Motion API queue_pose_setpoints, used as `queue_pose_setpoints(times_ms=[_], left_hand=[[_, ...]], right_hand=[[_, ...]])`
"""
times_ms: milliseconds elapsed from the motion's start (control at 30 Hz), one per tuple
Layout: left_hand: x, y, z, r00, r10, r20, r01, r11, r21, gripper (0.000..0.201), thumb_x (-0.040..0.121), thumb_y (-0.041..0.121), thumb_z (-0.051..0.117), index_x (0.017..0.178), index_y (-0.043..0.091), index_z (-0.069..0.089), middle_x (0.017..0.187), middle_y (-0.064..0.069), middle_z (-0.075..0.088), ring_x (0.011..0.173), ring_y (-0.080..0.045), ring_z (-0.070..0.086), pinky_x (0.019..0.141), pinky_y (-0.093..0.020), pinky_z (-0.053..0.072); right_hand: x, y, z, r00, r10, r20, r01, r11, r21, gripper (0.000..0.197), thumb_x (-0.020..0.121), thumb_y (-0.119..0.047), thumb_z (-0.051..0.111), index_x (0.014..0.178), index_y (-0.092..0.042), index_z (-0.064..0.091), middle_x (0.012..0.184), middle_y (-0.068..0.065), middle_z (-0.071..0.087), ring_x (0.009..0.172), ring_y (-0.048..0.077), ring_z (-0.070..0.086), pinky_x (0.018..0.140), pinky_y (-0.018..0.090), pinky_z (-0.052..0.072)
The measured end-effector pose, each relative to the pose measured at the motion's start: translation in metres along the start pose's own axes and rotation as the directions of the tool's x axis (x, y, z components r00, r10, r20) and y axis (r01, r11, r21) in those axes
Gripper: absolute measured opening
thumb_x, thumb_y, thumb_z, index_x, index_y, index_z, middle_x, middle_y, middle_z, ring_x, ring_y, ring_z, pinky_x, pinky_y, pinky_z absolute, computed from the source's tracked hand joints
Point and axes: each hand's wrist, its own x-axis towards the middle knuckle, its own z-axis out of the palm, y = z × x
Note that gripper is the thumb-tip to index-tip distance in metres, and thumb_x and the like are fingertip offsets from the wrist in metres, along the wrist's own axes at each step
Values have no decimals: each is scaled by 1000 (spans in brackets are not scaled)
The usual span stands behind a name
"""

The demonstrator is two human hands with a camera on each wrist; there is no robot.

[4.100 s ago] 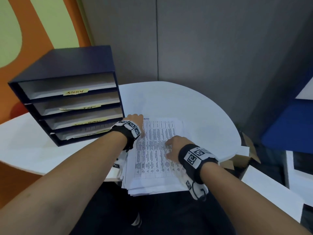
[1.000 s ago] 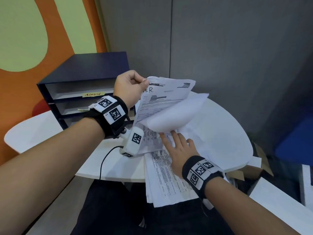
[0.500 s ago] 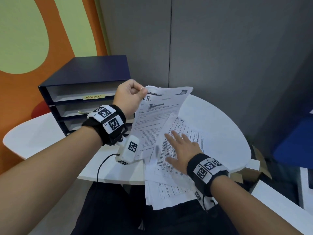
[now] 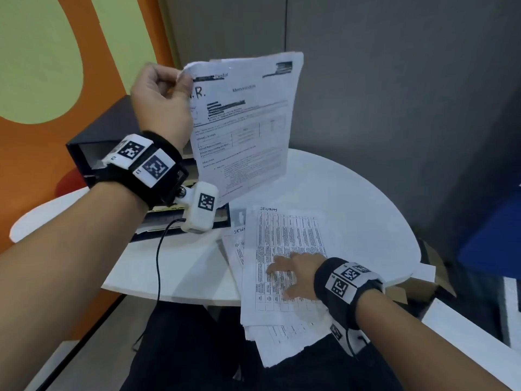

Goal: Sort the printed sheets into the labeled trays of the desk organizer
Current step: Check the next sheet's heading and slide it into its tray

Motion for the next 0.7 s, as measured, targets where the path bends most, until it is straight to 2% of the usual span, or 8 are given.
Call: queue_pose_setpoints(times_ms=[67, 133, 200, 333, 433, 500, 600, 700], left_hand=[[3, 6, -1, 1000, 17, -21, -17, 1000, -11, 27, 92, 8, 63, 75, 24, 48, 70, 12, 56, 55, 9, 54, 59, -11, 44], [2, 10, -3, 1000, 19, -18, -20, 1000, -23, 27, 92, 8, 63, 75, 24, 48, 69, 12, 55, 54, 8, 54, 59, -12, 44], [1, 11, -5, 1000, 3, -2, -3, 999, -33, 26, 93, 8, 63, 75, 22, 49, 67, 10, 56, 53, 7, 54, 57, -13, 44], [-8, 3, -6, 996, -67, 52, 68, 998, -8, 24, 94, 13, 65, 77, 24, 52, 68, 8, 60, 58, -2, 57, 58, -21, 50], [-17, -11, -2, 983, -141, 122, 139, 990, 20, 21, 95, 17, 64, 78, 25, 54, 72, 4, 63, 64, -9, 60, 64, -29, 53], [-24, -18, 2, 965, -194, 173, 191, 981, 36, 19, 96, 19, 63, 79, 24, 55, 76, -1, 66, 70, -16, 62, 69, -36, 55], [-34, -26, 5, 936, -261, 237, 263, 965, 25, 18, 97, 18, 61, 80, 23, 56, 73, 0, 65, 69, -18, 61, 71, -41, 55], [-41, -38, 3, 906, -340, 252, 339, 940, 49, 12, 94, 26, 63, 83, 23, 61, 84, -8, 71, 77, -22, 65, 83, -49, 59]], right_hand=[[0, -1, 1, 999, 26, -20, -26, 999, 32, 56, 87, -47, 59, 137, -51, 34, 156, -12, 27, 136, 19, 39, 109, 41, 36], [-2, -2, 1, 995, 73, -74, -66, 993, 94, 51, 85, -50, 59, 133, -48, 40, 146, -7, 45, 107, 15, 59, 95, 35, 48], [-5, -3, -4, 975, 140, -172, -107, 976, 189, 49, 89, -49, 55, 136, -41, 41, 137, -2, 54, 84, 10, 63, 84, 30, 54], [-3, 6, -14, 827, 342, -445, -97, 868, 487, 68, 93, -50, 49, 150, -31, 16, 151, -2, 38, 127, 21, 51, 104, 38, 43], [3, 11, -18, 708, 466, -531, 66, 705, 707, 71, 95, -52, 43, 152, -28, 10, 157, -1, 27, 140, 19, 35, 113, 40, 32], [1, 8, -21, 691, 487, -534, 171, 607, 776, 72, 95, -53, 42, 153, -26, 8, 156, -7, 26, 139, 14, 33, 114, 37, 29], [-4, -1, -25, 696, 461, -551, 339, 466, 817, 58, 98, -45, 45, 147, -25, 23, 127, -25, 44, 116, 0, 48, 99, 23, 35], [-4, -2, -28, 711, 494, -501, 367, 347, 863, 51, 98, -42, 48, 141, -19, 36, 119, -14, 49, 112, 5, 49, 93, 21, 36]])
